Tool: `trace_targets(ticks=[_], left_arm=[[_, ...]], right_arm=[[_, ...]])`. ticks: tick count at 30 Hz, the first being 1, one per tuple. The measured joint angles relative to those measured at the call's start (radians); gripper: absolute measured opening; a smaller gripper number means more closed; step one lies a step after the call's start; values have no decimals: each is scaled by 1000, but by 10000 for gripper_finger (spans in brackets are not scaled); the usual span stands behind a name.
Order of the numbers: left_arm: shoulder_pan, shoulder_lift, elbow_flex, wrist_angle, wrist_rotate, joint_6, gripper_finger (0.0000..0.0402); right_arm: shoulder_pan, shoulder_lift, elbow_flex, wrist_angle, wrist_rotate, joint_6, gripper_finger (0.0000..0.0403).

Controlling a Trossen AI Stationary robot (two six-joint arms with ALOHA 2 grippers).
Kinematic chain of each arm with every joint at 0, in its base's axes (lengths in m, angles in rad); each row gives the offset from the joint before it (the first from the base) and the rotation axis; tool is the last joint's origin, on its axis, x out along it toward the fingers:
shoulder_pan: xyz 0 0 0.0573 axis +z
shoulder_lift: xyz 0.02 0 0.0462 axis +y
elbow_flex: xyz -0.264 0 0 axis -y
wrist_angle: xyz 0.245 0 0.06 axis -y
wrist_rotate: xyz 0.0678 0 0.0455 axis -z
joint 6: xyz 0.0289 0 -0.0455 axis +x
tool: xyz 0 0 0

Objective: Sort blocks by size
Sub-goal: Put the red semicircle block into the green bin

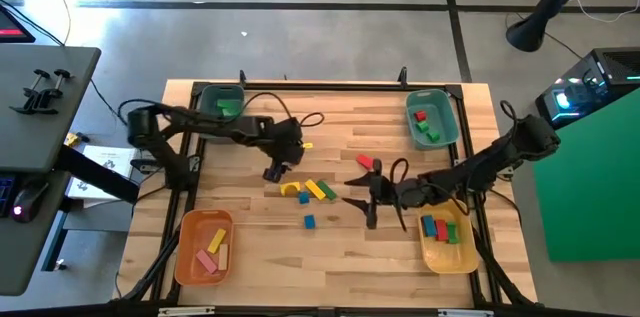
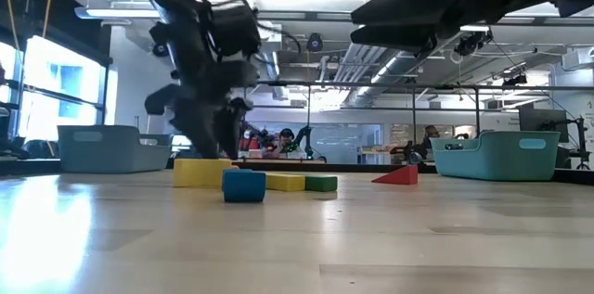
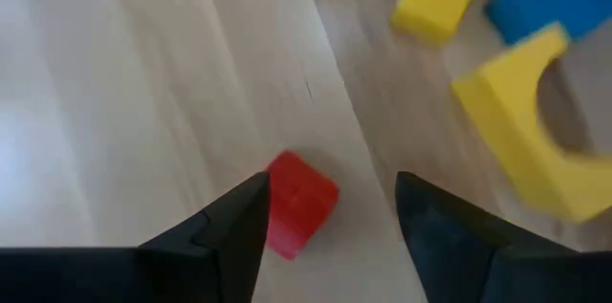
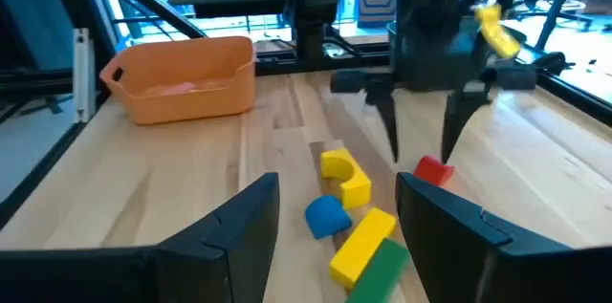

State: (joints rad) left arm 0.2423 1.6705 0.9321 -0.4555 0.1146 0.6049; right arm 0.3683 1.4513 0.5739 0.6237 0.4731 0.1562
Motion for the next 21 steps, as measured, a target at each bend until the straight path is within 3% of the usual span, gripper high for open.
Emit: trace_targets(ticks=[9, 14, 18, 21], left_arm=[[15, 67, 53, -33, -54, 114, 271], [4, 68, 53, -16, -49, 95, 275], [-27, 68, 61, 23, 10, 17, 275], [-44, 68, 85, 21, -22, 22, 275]], right_arm=[[-28, 0, 0, -29, -12, 0, 206], [-27, 0, 0, -45, -14, 19, 206], [-27, 0, 0, -54, -14, 24, 206], [-27, 0, 0, -55, -14, 24, 206]])
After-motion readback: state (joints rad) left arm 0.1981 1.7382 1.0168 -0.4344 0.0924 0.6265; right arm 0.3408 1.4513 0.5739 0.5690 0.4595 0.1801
